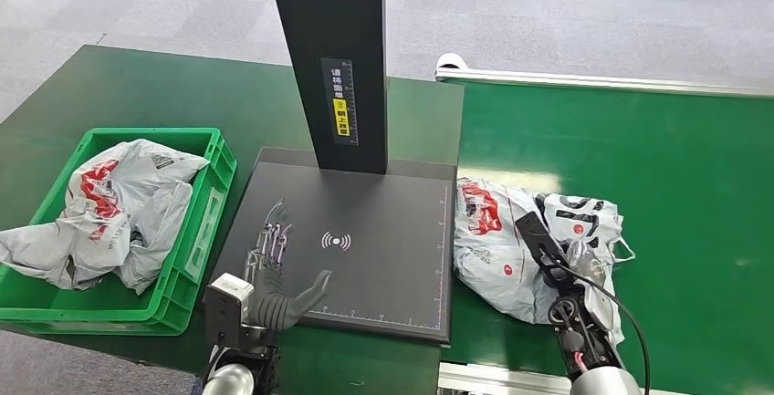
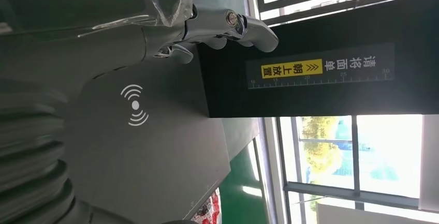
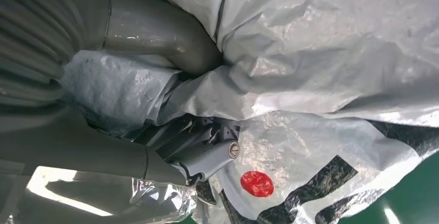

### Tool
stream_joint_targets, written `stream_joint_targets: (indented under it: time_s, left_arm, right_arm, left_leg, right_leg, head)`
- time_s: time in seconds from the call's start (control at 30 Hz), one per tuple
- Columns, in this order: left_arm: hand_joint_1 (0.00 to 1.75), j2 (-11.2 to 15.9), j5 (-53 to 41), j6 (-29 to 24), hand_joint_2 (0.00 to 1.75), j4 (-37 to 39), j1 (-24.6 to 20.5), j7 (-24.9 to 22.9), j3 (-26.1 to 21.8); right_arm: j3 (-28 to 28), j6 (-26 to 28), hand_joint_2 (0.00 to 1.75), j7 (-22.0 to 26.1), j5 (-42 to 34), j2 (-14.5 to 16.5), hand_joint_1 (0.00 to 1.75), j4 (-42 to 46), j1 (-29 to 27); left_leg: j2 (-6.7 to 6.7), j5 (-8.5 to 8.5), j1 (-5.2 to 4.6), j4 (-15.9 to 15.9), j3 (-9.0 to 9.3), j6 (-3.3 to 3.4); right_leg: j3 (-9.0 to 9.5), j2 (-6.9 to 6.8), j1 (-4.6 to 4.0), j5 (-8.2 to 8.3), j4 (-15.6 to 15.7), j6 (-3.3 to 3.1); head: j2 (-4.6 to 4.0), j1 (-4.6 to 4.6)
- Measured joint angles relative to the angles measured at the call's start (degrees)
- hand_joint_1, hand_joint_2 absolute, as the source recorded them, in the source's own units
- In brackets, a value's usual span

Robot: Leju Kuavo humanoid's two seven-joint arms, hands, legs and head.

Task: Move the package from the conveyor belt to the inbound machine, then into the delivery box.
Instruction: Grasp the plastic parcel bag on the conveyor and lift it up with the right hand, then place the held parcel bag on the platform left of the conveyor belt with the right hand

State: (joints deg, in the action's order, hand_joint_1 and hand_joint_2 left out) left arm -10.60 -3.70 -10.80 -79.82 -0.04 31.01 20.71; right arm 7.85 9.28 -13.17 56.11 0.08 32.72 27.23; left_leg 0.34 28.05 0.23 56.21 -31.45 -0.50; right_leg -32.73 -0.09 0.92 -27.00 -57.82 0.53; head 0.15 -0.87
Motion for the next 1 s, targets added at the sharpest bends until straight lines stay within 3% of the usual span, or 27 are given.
stream_joint_targets:
  time_s: [0.13,0.27,0.33,0.5,0.6,0.7,0.87,1.0]
  left_arm:
    - [0.0,0.0,-0.2,-0.6,1.75,0.0,-0.1,0.1,-0.2]
    - [0.0,-0.1,-0.4,-1.6,1.75,-1.0,0.8,0.3,-1.3]
    - [0.0,-0.1,-0.5,-1.8,1.75,-2.1,1.6,0.5,-2.0]
    - [0.0,-0.4,-1.3,-2.1,1.75,-3.4,2.2,1.2,-3.3]
    - [0.0,-0.4,-1.8,-2.6,1.75,-3.9,2.7,2.1,-4.3]
    - [0.0,-0.5,-2.1,-2.6,1.75,-4.5,2.8,2.5,-5.2]
    - [0.0,-0.5,-2.2,-2.4,1.75,-5.0,2.8,2.6,-6.0]
    - [0.0,-0.7,-2.6,-1.8,1.75,-5.3,2.3,2.3,-6.6]
  right_arm:
    - [0.0,1.0,1.75,0.9,1.1,0.1,1.75,-1.7,1.1]
    - [0.2,11.5,1.75,9.4,-0.5,1.6,1.75,2.7,-0.7]
    - [0.0,16.8,1.75,13.7,-2.4,2.9,1.75,12.0,-3.6]
    - [-0.8,22.3,1.75,17.4,-9.6,4.5,1.75,39.9,-13.5]
    - [-0.2,25.4,1.75,21.2,-13.5,5.3,1.75,52.5,-20.1]
    - [0.9,26.2,1.75,23.3,-15.7,6.1,1.75,60.0,-24.1]
    - [2.0,25.7,1.75,24.0,-17.1,6.9,1.75,65.8,-26.1]
    - [2.1,20.3,1.75,24.6,-21.7,7.5,1.75,67.5,-25.9]
  left_leg:
    - [0.0,0.0,0.0,0.0,0.07,0.0]
    - [0.0,-0.01,0.0,0.0,0.02,0.0]
    - [-0.03,-0.01,0.01,0.0,0.0,0.0]
    - [-0.43,0.01,0.02,0.0,-0.16,-0.01]
    - [-0.35,0.1,0.0,0.0,-0.21,-0.02]
    - [-0.27,0.14,-0.01,0.0,-0.19,0.0]
    - [-0.26,0.12,-0.01,0.0,-0.11,0.01]
    - [-0.25,0.1,0.0,0.0,-0.08,0.0]
  right_leg:
    - [0.11,0.0,0.0,0.0,0.0,0.0]
    - [0.08,0.01,0.0,0.02,0.0,0.0]
    - [-0.01,0.0,0.0,0.01,0.0,-0.01]
    - [-0.05,-0.38,-0.02,-0.16,0.0,0.02]
    - [-0.08,-0.34,0.0,-0.19,0.0,0.02]
    - [-0.09,-0.29,0.01,-0.2,0.0,0.02]
    - [-0.02,-0.27,0.02,-0.18,0.0,0.02]
    - [0.06,-0.26,0.01,-0.17,0.0,0.02]
  head:
    - [-0.01,0.0]
    - [0.0,-0.01]
    - [0.0,-0.02]
    - [0.0,0.0]
    - [-0.01,-0.01]
    - [0.01,-0.01]
    - [0.01,0.0]
    - [0.0,0.0]
